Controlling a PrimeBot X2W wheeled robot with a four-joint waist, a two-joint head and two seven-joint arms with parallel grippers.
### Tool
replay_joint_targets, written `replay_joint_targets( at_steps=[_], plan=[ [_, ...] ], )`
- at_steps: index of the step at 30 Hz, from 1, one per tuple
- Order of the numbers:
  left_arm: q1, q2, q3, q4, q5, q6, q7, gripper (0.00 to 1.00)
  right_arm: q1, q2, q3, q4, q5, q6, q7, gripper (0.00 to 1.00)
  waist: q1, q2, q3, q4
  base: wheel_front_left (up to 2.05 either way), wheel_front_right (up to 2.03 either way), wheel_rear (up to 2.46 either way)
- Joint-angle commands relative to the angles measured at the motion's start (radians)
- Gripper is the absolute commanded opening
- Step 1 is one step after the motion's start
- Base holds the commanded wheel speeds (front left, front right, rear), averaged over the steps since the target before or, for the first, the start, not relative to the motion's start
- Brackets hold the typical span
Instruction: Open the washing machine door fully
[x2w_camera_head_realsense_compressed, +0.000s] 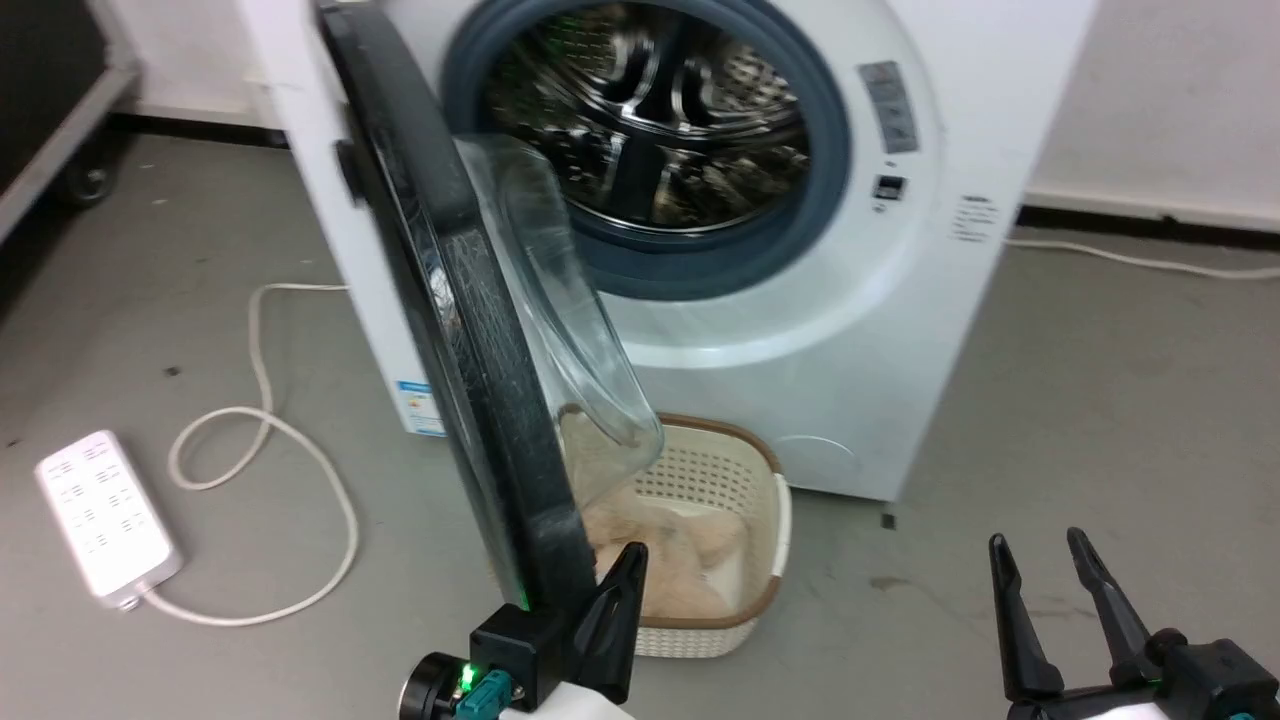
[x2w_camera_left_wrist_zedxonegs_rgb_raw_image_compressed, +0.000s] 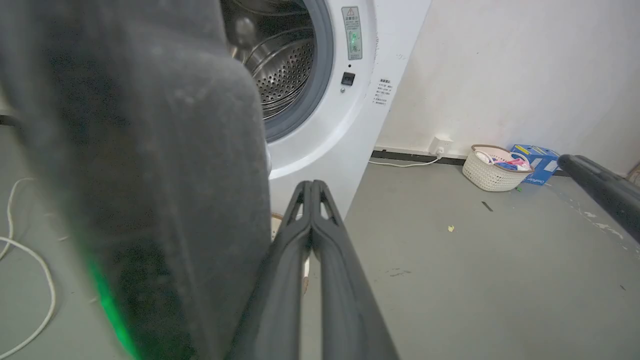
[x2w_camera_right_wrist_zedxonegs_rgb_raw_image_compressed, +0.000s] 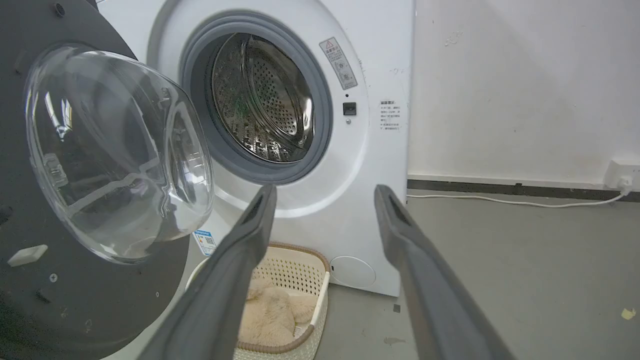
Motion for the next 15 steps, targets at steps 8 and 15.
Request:
replay_joint_targets(
  at_steps=[8,15],
  plan=[
    [0.021,0.068,0.036,-0.002,0.007,0.017,-0.011,0.00,0.018,0.004,0.006,0.006,0.020,0.001,-0.005,1.00,0.0000,0.0000,-0.022,0.193,0.00,0.00,0.00],
    [-0.002,0.197,0.181,-0.054,-0.015,0.058,0.025,0.00,-0.006,0.004,0.036,0.008,-0.002,0.001,-0.005,1.00,0.0000,0.0000,0.057,0.309,0.00,0.00,0.00]
  ],
)
